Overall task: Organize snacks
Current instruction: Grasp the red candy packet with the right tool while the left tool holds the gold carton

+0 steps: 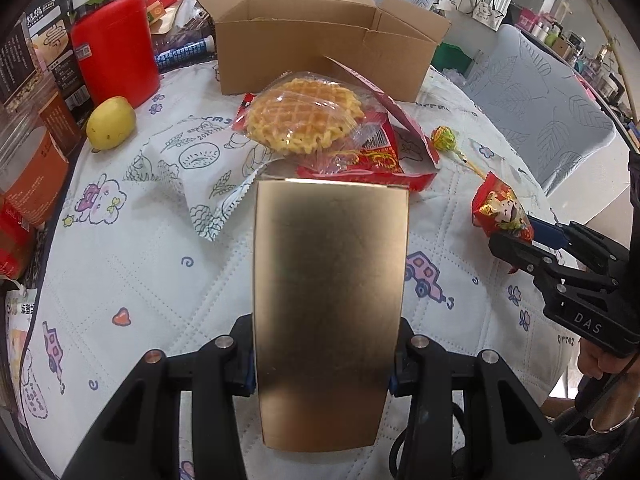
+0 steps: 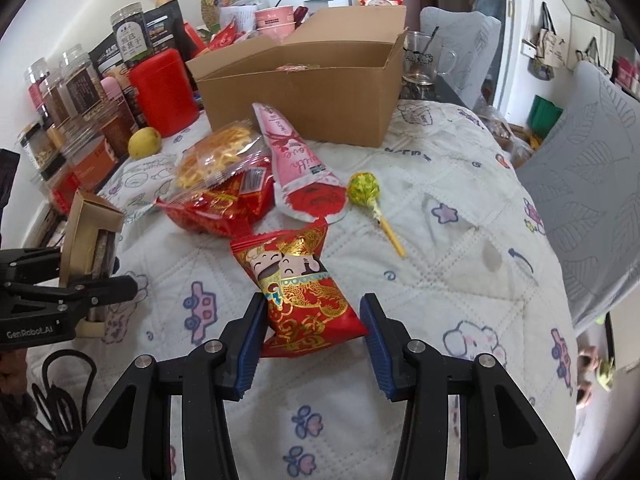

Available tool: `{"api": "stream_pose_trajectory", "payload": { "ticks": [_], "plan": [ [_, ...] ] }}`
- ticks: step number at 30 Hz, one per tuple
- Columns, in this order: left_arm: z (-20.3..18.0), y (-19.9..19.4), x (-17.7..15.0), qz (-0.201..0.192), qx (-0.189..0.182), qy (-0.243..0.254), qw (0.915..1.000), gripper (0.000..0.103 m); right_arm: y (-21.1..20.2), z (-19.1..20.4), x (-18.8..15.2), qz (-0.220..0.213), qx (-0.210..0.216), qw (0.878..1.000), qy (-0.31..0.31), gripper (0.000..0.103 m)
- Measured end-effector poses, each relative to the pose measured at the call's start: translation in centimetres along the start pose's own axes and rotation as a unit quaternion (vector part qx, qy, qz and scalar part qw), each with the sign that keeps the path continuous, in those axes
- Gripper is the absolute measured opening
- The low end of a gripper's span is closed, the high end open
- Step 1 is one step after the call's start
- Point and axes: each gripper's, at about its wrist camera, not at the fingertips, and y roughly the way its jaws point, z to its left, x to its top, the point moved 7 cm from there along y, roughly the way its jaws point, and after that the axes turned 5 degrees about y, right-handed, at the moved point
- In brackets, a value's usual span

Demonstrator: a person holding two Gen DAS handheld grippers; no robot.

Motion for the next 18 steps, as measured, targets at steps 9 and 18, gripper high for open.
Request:
{"api": "stream_pose_trajectory", "payload": {
  "ticks": [9,18],
  "plan": [
    [0.3,1.3,-0.2,0.004,0.016,0.003,0.9999,0.044,0.8,0.5,-1.5,0.031,0.004,0.999,0.002,0.048],
    [0.5,1.6,0.4,-0.009,0.032,0.008,0.9994,0.044,2.1,1.3,-1.3,0.035,-0.005,0.999,-0.018,0.050]
  ]
}}
